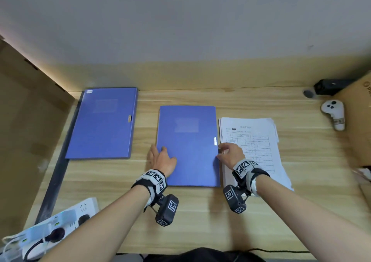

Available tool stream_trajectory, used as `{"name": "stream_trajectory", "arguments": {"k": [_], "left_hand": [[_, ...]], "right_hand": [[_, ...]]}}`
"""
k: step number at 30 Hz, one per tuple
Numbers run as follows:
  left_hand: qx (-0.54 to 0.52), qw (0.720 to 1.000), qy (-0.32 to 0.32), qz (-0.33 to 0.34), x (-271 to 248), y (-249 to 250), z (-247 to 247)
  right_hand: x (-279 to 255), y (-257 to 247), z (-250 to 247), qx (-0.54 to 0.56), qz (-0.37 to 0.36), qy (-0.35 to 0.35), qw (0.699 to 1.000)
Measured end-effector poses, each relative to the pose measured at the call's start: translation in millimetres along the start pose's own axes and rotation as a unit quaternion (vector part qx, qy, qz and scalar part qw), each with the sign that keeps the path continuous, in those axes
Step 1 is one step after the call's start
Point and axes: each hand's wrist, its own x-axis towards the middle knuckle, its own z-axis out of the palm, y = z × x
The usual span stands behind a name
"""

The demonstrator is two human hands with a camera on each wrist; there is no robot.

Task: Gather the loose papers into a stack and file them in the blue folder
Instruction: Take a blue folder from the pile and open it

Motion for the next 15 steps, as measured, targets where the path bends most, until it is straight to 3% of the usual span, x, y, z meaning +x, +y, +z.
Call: {"name": "stream_trajectory", "arguments": {"k": [6,9,15], "left_hand": [[0.175,0.972,-0.038,0.152,-18.6,62.3,6.1],[0.218,0.962,-0.071,0.149,-22.0,91.6,27.3],[0.207,0.971,-0.087,0.085,-10.0,111.3,52.1]], "right_hand": [[8.4,16.4,-24.9,0.173,-0.006,0.053,0.984],[8.9,25.3,-34.1,0.188,-0.005,0.061,0.980],[11.7,44.3,-40.7,0.189,-0.007,0.057,0.980]]}}
